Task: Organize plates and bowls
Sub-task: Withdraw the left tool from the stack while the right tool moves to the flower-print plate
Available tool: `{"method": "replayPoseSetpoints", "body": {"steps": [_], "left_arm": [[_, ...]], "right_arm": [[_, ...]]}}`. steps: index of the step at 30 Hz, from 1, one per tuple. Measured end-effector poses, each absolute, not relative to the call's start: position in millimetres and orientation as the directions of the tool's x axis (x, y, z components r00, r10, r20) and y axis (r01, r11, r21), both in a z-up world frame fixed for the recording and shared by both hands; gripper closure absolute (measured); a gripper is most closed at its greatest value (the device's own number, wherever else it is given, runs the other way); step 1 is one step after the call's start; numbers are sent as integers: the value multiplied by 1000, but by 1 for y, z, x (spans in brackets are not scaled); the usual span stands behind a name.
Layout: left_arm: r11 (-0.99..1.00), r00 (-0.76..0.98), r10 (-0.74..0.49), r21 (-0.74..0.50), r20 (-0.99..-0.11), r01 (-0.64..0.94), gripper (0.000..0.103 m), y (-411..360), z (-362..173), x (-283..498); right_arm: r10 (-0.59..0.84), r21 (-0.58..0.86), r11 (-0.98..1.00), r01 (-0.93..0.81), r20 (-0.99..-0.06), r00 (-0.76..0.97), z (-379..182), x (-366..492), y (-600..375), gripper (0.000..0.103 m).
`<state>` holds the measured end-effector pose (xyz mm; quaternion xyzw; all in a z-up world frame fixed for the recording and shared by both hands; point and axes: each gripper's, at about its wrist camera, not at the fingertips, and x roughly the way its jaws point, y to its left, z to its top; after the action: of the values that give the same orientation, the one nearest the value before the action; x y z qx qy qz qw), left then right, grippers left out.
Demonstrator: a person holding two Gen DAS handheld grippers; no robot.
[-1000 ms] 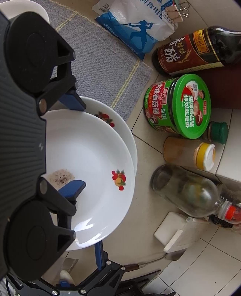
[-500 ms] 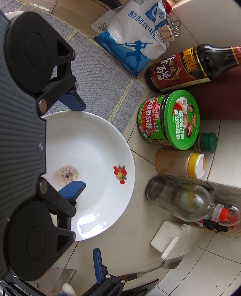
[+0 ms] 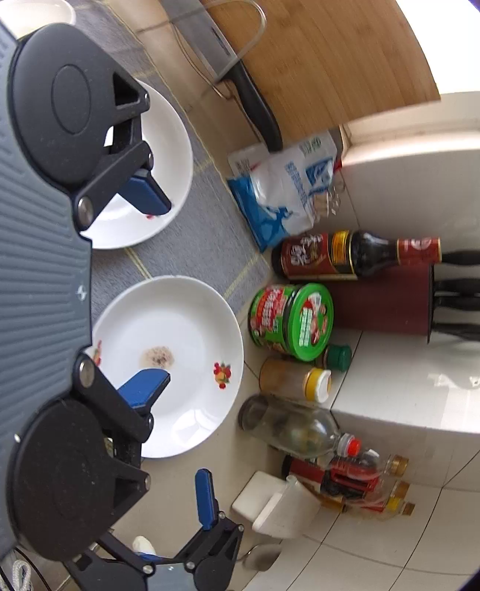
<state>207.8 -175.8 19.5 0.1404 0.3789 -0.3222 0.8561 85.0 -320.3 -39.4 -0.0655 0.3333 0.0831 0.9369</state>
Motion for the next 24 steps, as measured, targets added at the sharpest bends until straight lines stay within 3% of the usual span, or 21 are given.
{"method": "replayPoseSetpoints", "body": {"steps": [13, 24], "left_arm": [[925, 562, -290, -77, -775, 371, 11, -81, -26, 172], [936, 571, -211, 5, -794, 353, 10, -68, -60, 185]], "right_arm": [[160, -66, 961, -269, -662, 733, -36, 112, -273, 0], [121, -111, 956, -270, -692, 712, -33, 114, -240, 0]]}}
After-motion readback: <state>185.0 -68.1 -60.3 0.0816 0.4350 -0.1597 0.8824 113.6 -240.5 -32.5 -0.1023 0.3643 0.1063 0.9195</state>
